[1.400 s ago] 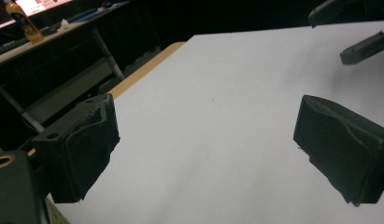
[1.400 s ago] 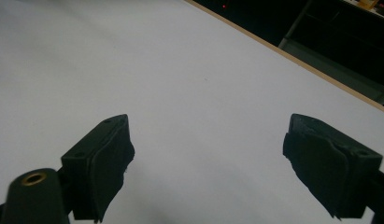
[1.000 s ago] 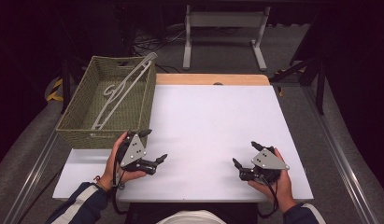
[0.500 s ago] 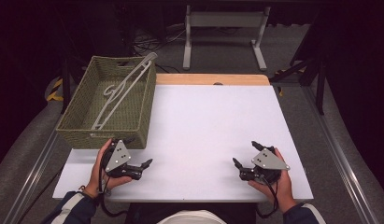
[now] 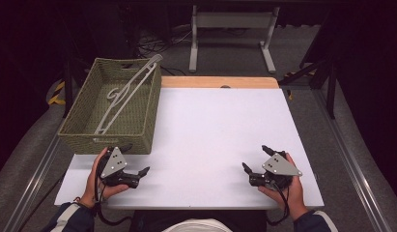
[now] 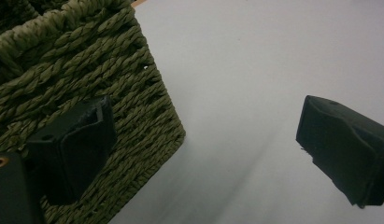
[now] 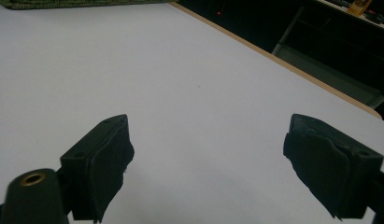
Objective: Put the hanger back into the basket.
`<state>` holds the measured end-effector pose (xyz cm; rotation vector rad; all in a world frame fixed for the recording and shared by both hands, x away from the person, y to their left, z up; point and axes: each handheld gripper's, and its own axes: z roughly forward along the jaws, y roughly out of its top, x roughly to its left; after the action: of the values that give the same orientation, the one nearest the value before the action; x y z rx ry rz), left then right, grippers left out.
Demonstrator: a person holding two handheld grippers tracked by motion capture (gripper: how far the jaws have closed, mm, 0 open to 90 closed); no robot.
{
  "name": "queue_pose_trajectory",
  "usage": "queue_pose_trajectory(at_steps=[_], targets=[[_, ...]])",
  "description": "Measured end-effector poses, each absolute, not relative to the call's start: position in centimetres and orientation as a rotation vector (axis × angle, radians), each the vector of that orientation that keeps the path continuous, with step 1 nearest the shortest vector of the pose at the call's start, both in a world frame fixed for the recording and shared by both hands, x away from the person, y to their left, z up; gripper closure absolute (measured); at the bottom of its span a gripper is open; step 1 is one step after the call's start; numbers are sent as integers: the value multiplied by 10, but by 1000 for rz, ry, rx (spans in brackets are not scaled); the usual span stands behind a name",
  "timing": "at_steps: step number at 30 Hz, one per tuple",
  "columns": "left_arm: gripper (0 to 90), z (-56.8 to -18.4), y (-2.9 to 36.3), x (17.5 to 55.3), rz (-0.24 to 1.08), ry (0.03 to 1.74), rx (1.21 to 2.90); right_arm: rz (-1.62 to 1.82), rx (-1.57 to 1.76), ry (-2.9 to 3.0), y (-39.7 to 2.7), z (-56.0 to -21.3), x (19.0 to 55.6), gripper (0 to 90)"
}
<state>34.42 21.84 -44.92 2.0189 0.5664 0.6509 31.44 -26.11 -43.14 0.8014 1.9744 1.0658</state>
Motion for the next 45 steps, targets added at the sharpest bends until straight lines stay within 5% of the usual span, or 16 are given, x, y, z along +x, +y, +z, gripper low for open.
queue_pose_trajectory(at_steps=[45], targets=[[51,-450,213,347,642,559,2036,1098,849,1949,-269,-428,316,150]])
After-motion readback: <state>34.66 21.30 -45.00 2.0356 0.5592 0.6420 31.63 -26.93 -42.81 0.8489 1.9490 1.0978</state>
